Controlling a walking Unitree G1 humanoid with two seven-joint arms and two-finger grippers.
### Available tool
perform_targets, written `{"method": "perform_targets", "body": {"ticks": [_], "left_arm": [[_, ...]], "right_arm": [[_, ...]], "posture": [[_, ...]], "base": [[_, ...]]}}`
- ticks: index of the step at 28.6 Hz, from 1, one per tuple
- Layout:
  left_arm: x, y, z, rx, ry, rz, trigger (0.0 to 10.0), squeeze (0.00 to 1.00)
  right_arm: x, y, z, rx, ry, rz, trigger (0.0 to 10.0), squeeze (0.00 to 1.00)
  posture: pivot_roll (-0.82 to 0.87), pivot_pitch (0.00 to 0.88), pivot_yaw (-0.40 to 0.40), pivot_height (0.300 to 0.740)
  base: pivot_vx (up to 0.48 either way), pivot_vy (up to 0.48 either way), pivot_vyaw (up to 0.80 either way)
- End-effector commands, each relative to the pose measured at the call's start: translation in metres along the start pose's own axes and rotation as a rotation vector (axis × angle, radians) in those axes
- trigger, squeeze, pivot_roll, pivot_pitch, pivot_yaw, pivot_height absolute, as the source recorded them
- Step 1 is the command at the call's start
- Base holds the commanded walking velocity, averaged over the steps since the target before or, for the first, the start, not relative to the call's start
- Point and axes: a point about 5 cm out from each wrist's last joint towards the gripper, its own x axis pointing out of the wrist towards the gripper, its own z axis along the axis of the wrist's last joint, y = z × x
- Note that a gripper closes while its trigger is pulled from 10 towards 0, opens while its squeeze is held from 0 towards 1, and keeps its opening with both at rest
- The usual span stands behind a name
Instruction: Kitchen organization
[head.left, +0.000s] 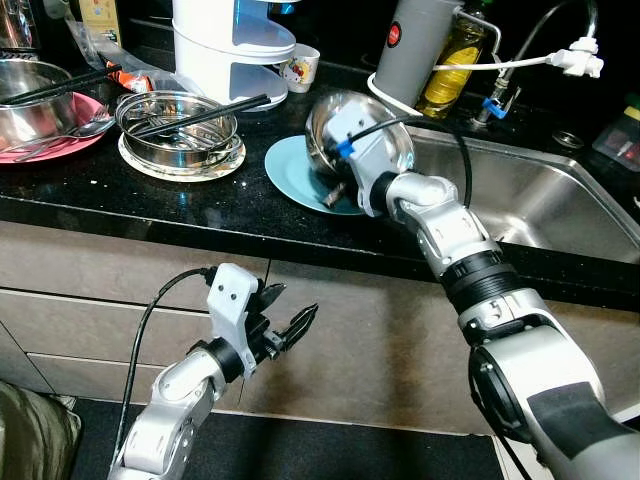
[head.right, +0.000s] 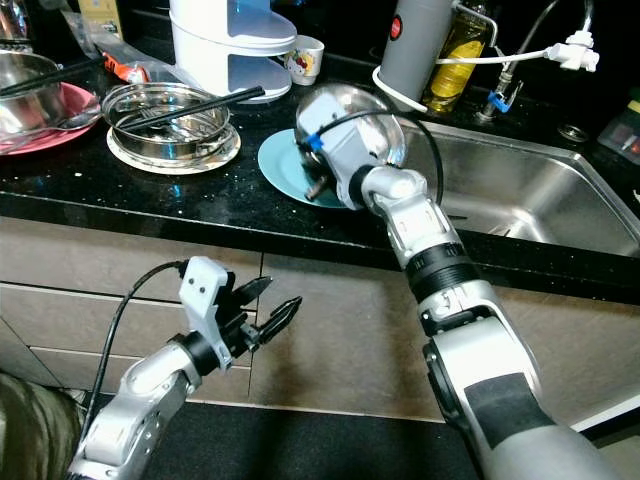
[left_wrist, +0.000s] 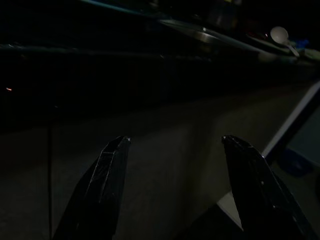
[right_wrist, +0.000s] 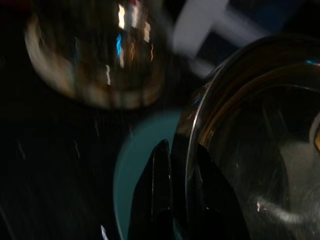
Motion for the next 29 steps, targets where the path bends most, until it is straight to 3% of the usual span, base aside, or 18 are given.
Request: {"method": "perform_targets", "body": {"ticks": [1, 4, 6, 7, 13, 14, 15, 16, 20, 23, 29], "left_arm": [[0.003, -0.002, 0.002, -0.020, -0.012, 0.006, 10.0, 0.00], [0.005, 0.000, 0.004, -0.038, -0.029, 0.041, 10.0, 0.00], [0.005, 0.001, 0.004, -0.043, -0.031, 0.049, 10.0, 0.00], [0.005, 0.002, 0.003, -0.040, -0.030, 0.066, 10.0, 0.00], [0.006, 0.003, 0.000, -0.034, -0.015, 0.087, 10.0, 0.00], [0.006, 0.003, 0.000, -0.034, -0.015, 0.087, 10.0, 0.00], [0.007, 0.004, 0.000, -0.034, -0.015, 0.090, 10.0, 0.00], [0.008, 0.004, 0.000, -0.032, -0.017, 0.099, 10.0, 0.00], [0.011, 0.006, 0.003, -0.024, -0.023, 0.119, 10.0, 0.00], [0.014, 0.007, 0.005, -0.009, -0.023, 0.141, 10.0, 0.00], [0.016, 0.006, 0.008, -0.013, -0.022, 0.131, 10.0, 0.00]], "right_arm": [[-0.006, -0.007, 0.014, 0.050, -0.122, -0.042, 0.0, 0.00], [-0.014, -0.002, 0.030, 0.185, -0.305, -0.036, 0.0, 0.00], [-0.017, -0.001, 0.033, 0.215, -0.344, -0.030, 0.0, 0.00], [-0.023, 0.004, 0.035, 0.294, -0.422, -0.024, 0.0, 0.00], [-0.042, 0.013, 0.038, 0.491, -0.609, 0.001, 0.0, 0.00], [-0.042, 0.013, 0.038, 0.491, -0.609, 0.001, 0.0, 0.00], [-0.047, 0.013, 0.039, 0.531, -0.645, 0.007, 5.7, 0.00], [-0.054, 0.012, 0.039, 0.572, -0.680, 0.006, 10.0, 0.00], [-0.069, 0.011, 0.035, 0.637, -0.728, 0.005, 10.0, 0.00], [-0.077, 0.014, 0.019, 0.594, -0.639, -0.042, 10.0, 0.00], [-0.080, 0.019, 0.011, 0.602, -0.605, -0.052, 10.0, 0.00]], "posture": [[0.16, 0.000, -0.209, 0.740], [0.15, 0.000, -0.208, 0.740], [0.16, 0.000, -0.209, 0.740], [0.16, 0.000, -0.208, 0.740], [0.15, 0.000, -0.201, 0.740], [0.15, 0.000, -0.201, 0.740], [0.15, 0.000, -0.196, 0.740], [0.15, 0.000, -0.194, 0.740], [0.14, 0.000, -0.192, 0.740], [0.14, 0.000, -0.191, 0.740], [0.14, 0.000, -0.189, 0.740]], "base": [[0.000, 0.000, 0.00], [0.000, 0.000, 0.00], [0.000, 0.000, 0.00], [0.000, 0.000, 0.00], [0.000, 0.000, 0.00], [0.000, 0.000, 0.00], [0.000, 0.000, 0.00], [0.000, 0.000, 0.00], [0.000, 0.000, 0.00], [0.000, 0.000, 0.00], [0.000, 0.000, 0.00]]}}
